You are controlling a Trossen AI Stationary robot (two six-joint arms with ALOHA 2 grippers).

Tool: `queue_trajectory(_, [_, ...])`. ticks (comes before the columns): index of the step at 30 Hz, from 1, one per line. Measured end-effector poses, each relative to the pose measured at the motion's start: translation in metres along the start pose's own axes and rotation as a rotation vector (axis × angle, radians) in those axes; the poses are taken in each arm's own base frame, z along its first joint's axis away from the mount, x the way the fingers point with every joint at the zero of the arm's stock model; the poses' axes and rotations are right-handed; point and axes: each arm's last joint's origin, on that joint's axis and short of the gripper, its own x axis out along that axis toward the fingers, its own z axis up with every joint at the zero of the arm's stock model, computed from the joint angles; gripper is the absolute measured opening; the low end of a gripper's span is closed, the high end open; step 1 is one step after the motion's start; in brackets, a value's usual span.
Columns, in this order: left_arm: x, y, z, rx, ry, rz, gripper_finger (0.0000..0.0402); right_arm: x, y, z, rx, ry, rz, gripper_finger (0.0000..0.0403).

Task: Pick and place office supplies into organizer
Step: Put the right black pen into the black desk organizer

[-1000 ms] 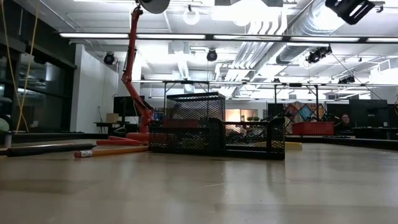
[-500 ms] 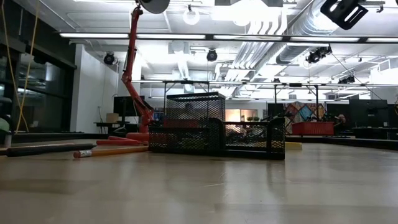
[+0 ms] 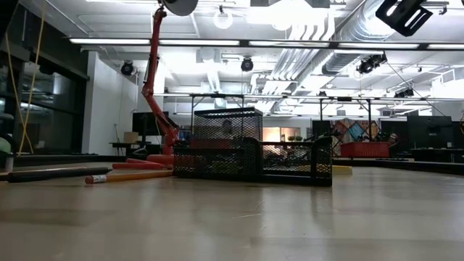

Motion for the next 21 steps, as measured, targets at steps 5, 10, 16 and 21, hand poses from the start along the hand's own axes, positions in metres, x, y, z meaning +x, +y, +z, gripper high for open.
queue_trajectory(5, [0.004,-0.012,-0.023,-0.01,0.033,-0.066,0.0,0.0,-0.001,-0.001,0.01,0.017,-0.003,0.0116])
queue_trajectory(10, [0.0,-0.025,-0.047,-0.05,0.008,-0.03,0.0,0.0,-0.001,-0.002,0.033,0.024,0.001,0.0116])
queue_trajectory(16, [-0.033,-0.032,-0.087,-0.139,-0.062,0.053,0.0,0.0,-0.001,-0.002,0.047,0.032,0.007,0.0116])
queue_trajectory(21, [-0.09,-0.01,-0.086,-0.149,0.012,0.227,0.0,0.0,-0.001,-0.003,0.064,0.051,0.009,0.0116])
